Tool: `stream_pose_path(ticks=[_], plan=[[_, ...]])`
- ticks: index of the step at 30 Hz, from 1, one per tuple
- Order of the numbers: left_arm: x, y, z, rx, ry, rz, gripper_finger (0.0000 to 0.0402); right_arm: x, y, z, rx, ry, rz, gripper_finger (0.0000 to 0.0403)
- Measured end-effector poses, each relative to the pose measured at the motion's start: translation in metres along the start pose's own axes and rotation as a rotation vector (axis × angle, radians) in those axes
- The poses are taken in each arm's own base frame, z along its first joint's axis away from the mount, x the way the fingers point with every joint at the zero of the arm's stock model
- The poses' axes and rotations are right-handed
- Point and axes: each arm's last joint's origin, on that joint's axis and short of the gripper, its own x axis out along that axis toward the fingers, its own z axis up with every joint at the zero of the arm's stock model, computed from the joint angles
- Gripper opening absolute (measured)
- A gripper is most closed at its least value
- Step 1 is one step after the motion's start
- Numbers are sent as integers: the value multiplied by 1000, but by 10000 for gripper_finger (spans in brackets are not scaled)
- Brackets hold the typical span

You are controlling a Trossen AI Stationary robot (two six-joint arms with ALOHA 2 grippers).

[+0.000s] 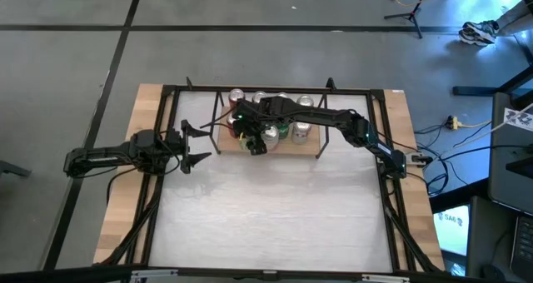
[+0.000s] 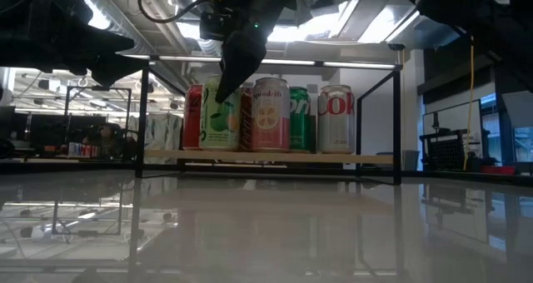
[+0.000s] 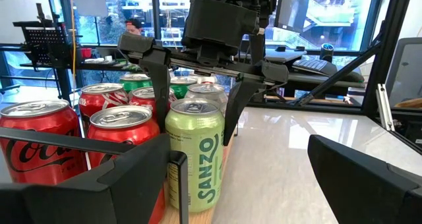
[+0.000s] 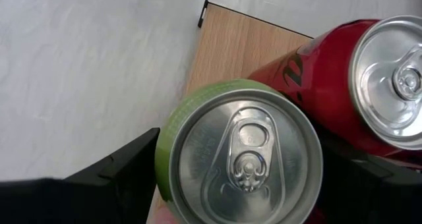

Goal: Place canned beverage on shelf
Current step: Put the light green soda can on the shelf

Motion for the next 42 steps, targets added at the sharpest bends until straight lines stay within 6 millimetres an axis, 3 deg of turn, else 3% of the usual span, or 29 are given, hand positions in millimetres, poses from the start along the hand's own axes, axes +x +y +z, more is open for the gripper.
stream_pose_path(ticks=[36, 42], plan=[[0, 0, 0, 0, 0, 0, 350, 1, -1, 1, 18, -12, -9, 320], [0, 0, 0, 0, 0, 0, 350, 1, -1, 1, 19, -11, -9, 346]])
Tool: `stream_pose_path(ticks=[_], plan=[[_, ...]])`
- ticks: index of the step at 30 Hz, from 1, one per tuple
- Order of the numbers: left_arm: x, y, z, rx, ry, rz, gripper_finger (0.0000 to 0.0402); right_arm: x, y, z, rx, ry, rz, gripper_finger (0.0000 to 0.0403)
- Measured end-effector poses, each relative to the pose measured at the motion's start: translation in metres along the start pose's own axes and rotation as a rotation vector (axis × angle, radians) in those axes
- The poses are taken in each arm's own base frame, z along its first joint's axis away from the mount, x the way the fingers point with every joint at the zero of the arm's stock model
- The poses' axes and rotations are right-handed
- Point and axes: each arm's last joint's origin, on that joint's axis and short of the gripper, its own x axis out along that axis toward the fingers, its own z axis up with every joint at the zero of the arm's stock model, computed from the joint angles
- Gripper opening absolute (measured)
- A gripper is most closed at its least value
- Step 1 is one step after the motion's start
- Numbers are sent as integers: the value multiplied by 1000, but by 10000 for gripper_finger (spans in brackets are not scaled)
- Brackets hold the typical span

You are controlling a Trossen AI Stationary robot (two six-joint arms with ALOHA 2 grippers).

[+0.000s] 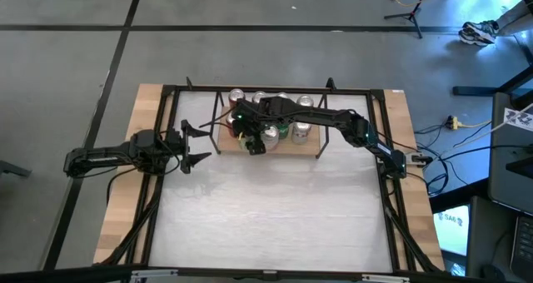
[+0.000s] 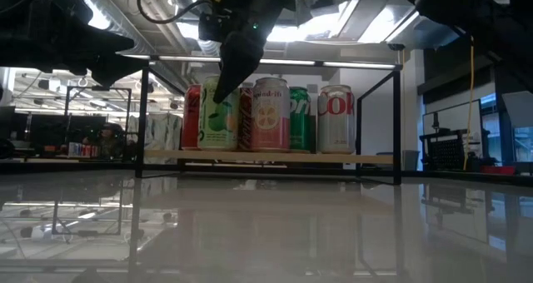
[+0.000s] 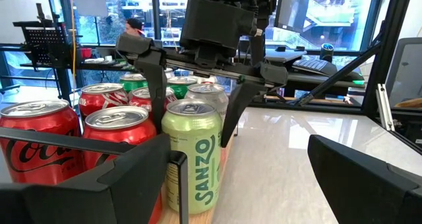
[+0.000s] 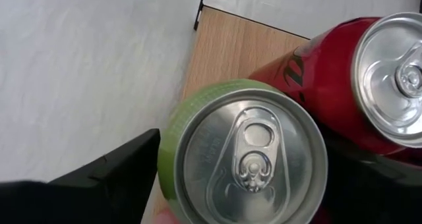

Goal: Place canned beverage on shelf
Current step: Put the light green soda can on the shelf

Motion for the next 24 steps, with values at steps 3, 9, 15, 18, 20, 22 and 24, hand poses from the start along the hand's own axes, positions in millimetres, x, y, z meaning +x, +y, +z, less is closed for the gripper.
stream_pose_path(ticks=[3, 9, 15, 18, 20, 22, 24], plan=[[0, 0, 0, 0, 0, 0, 350, 0, 0, 0, 0, 0, 0, 364], [0, 0, 0, 0, 0, 0, 350, 0, 0, 0, 0, 0, 1, 378], [0, 0, 0, 0, 0, 0, 350, 0, 0, 0, 0, -1, 5, 378], [0, 0, 0, 0, 0, 0, 350, 0, 0, 0, 0, -1, 5, 378], [0, 0, 0, 0, 0, 1, 350, -1, 0, 0, 0, -2, 4, 379], [0, 0, 0, 0, 0, 0, 350, -2, 0, 1, -1, -5, 3, 379], [0, 0, 0, 0, 0, 0, 350, -5, 0, 2, 1, -6, 3, 379]])
